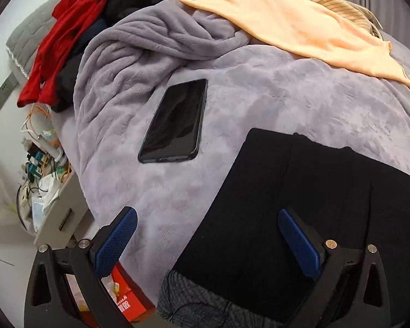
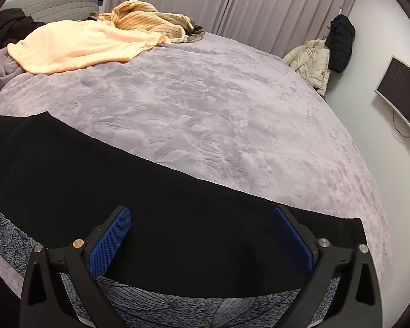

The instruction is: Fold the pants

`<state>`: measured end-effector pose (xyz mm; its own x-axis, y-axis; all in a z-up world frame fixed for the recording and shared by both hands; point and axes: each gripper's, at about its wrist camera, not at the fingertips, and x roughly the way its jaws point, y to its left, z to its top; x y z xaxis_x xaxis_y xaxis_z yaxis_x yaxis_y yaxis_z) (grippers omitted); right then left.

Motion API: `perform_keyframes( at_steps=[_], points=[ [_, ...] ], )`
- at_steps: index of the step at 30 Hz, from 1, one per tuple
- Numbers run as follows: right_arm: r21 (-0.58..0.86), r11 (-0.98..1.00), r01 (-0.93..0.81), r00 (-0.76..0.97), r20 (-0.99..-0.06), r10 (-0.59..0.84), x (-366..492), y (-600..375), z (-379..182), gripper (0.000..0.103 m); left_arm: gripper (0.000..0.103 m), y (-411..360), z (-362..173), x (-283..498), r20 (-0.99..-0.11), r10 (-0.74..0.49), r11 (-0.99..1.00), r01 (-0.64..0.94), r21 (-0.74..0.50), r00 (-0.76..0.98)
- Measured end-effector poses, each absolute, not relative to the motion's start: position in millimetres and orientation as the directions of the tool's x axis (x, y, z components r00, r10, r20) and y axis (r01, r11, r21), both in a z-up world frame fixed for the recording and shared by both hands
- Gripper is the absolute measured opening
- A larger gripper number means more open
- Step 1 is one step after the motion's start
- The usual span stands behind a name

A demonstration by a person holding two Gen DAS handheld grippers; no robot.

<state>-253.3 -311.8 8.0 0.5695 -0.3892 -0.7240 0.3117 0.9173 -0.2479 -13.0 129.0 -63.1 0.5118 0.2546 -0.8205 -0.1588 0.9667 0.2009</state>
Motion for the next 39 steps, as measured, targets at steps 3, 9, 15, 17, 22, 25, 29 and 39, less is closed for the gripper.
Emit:
perform_keyframes(
  at_steps=[3,9,15,17,22,25,29,39],
  points=[
    [-0.184,0.917,0.353,0.556,-0.747,-0.364,-256,-329,7,0.103,0.103,131,-50,-15,-0.815,0.23,0.971,-0.178,0.158,0.532],
    [-0.083,0.92,0.384,0.566,-0.766,-0.305,-254,-340,7,0.103,0.103,127,-61,-3,-0.83,0.323,0.946,-0.175,0.272,0.454],
    [-0.105,0.906,0.41,0.54,-0.772,-0.334,-276,-358,2,0.103,0.103,163,-62,-67,-0.835,0.299,0.947,-0.25,0.201,0.462],
    [-0.092,0.895,0.436,0.522,-0.785,-0.335,-283,-371,-2,0.103,0.103,167,-60,-76,-0.846,0.305,0.944,-0.256,0.208,0.436],
    [-0.049,0.862,0.504,0.509,-0.79,-0.343,-308,-406,-1,0.103,0.103,153,-31,-83,-0.797,0.385,0.92,-0.268,0.288,0.465],
    [-0.029,0.853,0.522,0.523,-0.779,-0.346,-322,-418,7,0.103,0.103,121,-8,-83,-0.786,0.307,0.951,-0.203,0.233,0.536],
    [-0.059,0.875,0.481,0.526,-0.779,-0.342,-334,-417,2,0.103,0.103,46,-7,-89,-0.803,0.187,0.975,-0.011,0.22,0.566],
    [-0.091,0.792,0.604,0.517,-0.711,-0.476,-413,-470,12,0.103,0.103,-134,-17,-164,-0.862,-0.197,0.889,0.456,0.044,0.466]
  ],
)
